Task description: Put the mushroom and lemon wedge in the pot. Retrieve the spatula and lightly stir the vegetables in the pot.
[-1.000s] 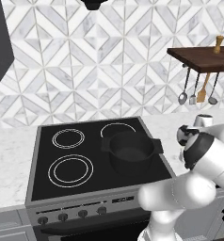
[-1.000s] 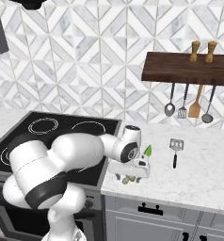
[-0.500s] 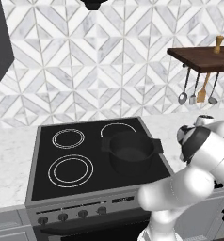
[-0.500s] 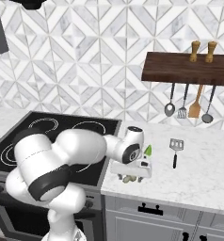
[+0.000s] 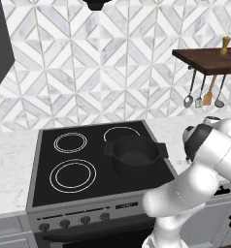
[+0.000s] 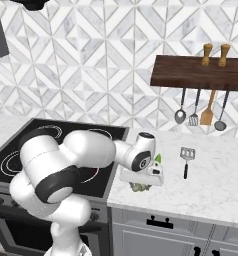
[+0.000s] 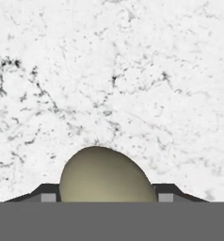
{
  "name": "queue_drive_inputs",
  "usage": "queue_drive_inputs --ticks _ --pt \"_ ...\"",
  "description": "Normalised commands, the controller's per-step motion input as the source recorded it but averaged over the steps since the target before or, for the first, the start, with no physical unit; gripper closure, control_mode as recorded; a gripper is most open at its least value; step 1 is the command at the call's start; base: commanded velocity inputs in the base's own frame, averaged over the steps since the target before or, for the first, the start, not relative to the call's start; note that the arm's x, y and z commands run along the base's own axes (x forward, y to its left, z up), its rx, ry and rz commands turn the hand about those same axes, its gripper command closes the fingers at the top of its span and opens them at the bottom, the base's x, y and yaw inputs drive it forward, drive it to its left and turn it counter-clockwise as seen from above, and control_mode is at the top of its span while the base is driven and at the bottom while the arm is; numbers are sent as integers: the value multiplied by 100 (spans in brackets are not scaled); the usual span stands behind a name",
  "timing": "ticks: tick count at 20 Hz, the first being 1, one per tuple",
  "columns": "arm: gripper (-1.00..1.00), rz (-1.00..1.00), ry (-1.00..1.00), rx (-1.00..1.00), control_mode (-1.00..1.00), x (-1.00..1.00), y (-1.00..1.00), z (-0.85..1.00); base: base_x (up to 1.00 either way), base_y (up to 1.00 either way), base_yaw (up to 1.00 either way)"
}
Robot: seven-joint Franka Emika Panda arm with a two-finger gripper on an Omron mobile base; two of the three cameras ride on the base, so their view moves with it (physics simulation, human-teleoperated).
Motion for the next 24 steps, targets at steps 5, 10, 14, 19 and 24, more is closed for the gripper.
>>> queue_drive_inputs --ticks 5,10,14,19,24 --pt "100 8 -9 1 -100 -7 34 10 0 0 0" --pt "100 6 -21 0 -100 -25 38 43 0 0 0" --pt "100 4 -20 0 -100 -21 32 62 0 0 0" --pt "100 0 -19 0 -100 -16 10 70 0 0 0" --pt "100 0 -14 0 -100 0 27 77 0 0 0"
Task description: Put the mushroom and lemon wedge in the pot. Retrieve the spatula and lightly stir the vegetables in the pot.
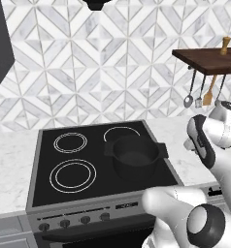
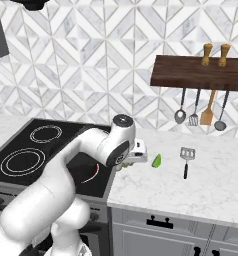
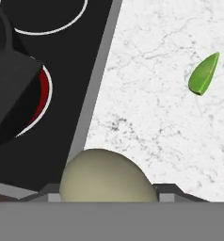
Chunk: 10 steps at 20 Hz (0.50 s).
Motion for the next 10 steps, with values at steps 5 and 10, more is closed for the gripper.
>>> queue_drive_inputs --ticks 5,10 --pt "100 4 -15 1 -100 0 40 77 0 0 0" --pt "100 6 -11 0 -100 0 47 64 0 0 0"
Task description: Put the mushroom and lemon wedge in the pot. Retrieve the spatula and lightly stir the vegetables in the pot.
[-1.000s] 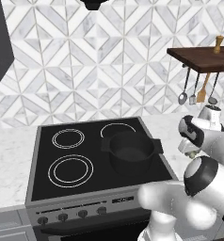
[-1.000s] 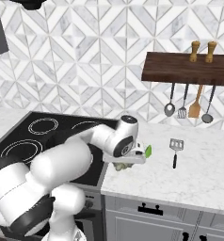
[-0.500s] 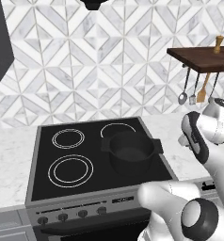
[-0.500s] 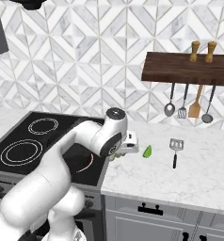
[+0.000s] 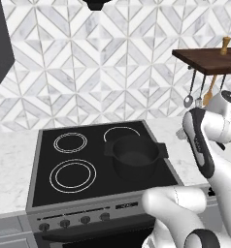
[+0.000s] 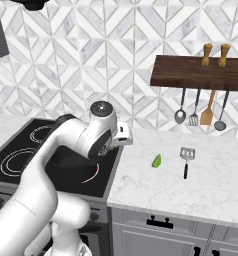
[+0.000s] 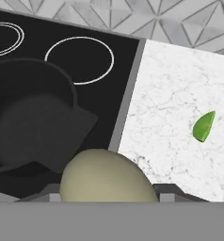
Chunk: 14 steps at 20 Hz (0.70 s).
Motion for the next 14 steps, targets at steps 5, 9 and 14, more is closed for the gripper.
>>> queue_drive_inputs --ticks 5,9,14 --pt "100 4 -6 0 -100 0 51 44 0 0 0" --pt "100 3 0 0 -100 0 63 11 0 0 0" --pt "100 0 2 -6 -100 1 81 0 0 0 0"
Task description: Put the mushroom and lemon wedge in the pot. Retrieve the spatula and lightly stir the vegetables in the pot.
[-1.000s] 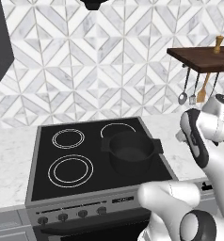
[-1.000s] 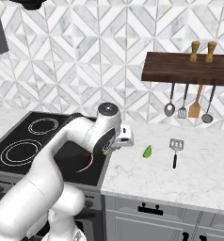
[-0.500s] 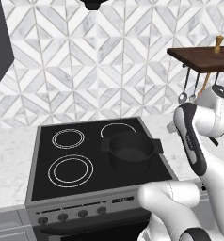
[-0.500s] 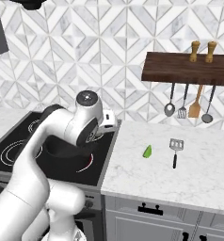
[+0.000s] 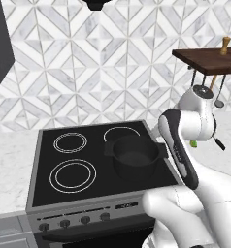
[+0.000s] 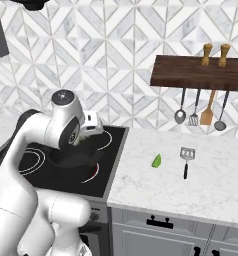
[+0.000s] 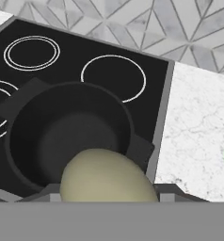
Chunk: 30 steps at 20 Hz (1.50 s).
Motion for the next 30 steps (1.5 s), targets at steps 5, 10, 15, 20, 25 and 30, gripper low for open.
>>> queue_drive_inputs --ticks 5,10,15,20,25,30 --pt "100 0 7 -8 -100 1 55 -10 0 0 0" --pt "100 -4 3 -12 -100 17 24 -34 0 0 0" --pt "100 -2 1 -8 -100 25 9 -49 0 0 0" --pt "100 1 12 0 -100 21 17 -41 0 0 0" --pt "100 7 19 0 -100 20 20 -32 0 0 0" --pt "100 6 15 3 -100 12 8 -25 0 0 0"
